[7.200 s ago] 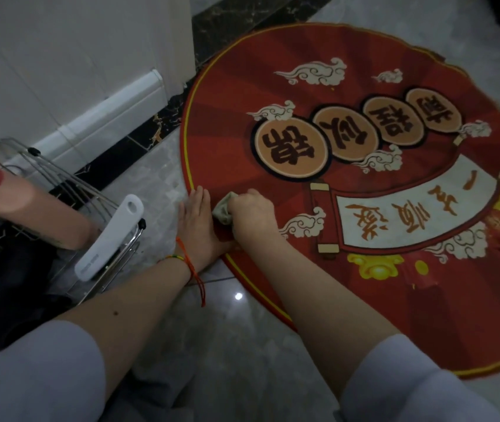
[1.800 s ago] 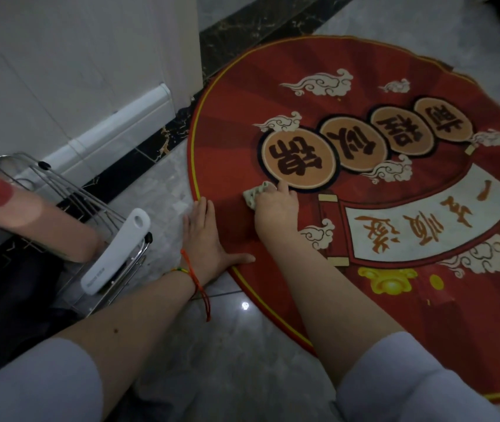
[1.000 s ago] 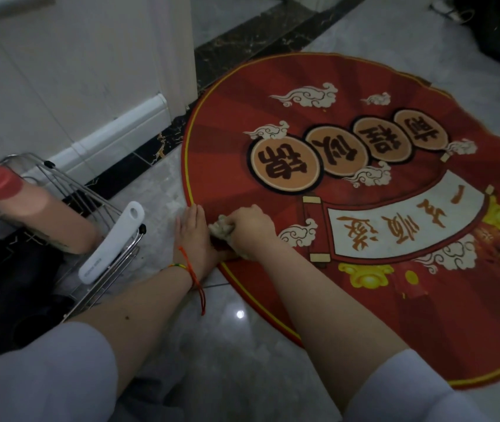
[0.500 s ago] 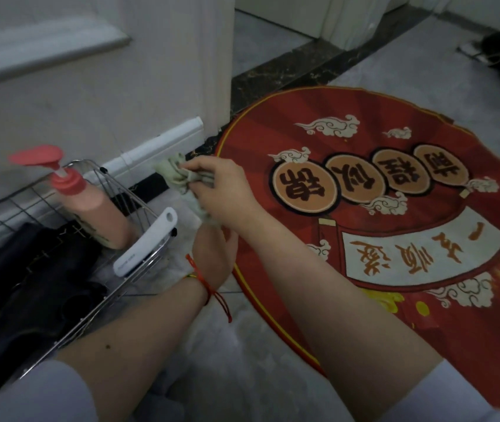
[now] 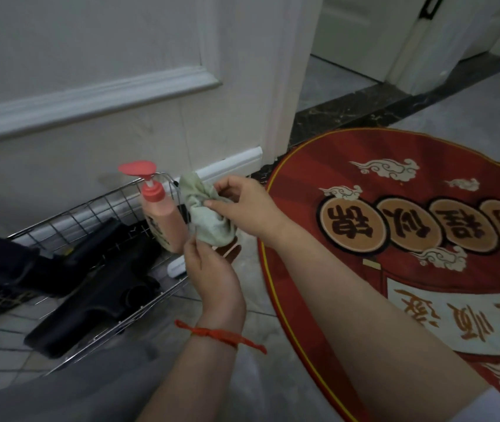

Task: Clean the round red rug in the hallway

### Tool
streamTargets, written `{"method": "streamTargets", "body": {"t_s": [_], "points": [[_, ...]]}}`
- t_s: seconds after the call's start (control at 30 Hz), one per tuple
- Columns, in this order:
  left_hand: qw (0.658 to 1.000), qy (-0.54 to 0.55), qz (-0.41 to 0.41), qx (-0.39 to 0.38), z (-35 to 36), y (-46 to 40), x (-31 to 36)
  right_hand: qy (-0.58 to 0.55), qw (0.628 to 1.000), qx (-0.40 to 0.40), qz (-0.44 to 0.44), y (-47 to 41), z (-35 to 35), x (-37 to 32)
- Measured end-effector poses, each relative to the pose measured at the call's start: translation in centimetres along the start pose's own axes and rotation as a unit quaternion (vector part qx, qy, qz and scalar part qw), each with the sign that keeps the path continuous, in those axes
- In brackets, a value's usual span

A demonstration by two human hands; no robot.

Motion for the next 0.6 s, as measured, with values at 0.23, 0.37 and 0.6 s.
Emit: {"method": "streamTargets", "body": {"t_s": [0.23,0.37,0.6], "points": [[0.979,0.125,-0.030,0.158,-3.6,-0.8,-0.2,0.055,0.985,-0.135,0.093,-0.7,5.9,1.9],[0.982,0.117,-0.024,0.148,-3.8,0.0,-0.4,0.046,0.986,-0.129,0.096,-0.3,5.5,1.6],[0.999,-0.015,0.045,-0.010,1.2,2.9,-0.4,0.010,0.996,0.000,0.093,1.7,-0.7,2.5]]}}
Point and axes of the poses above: each hand's wrist, its own y-axis away from the middle knuckle, its own z-axis out of the palm, x = y × z, the point moved 6 cm from there along -y, towards the middle knuckle, and after that the axes turned 5 degrees about y, right-handed, at the moved point
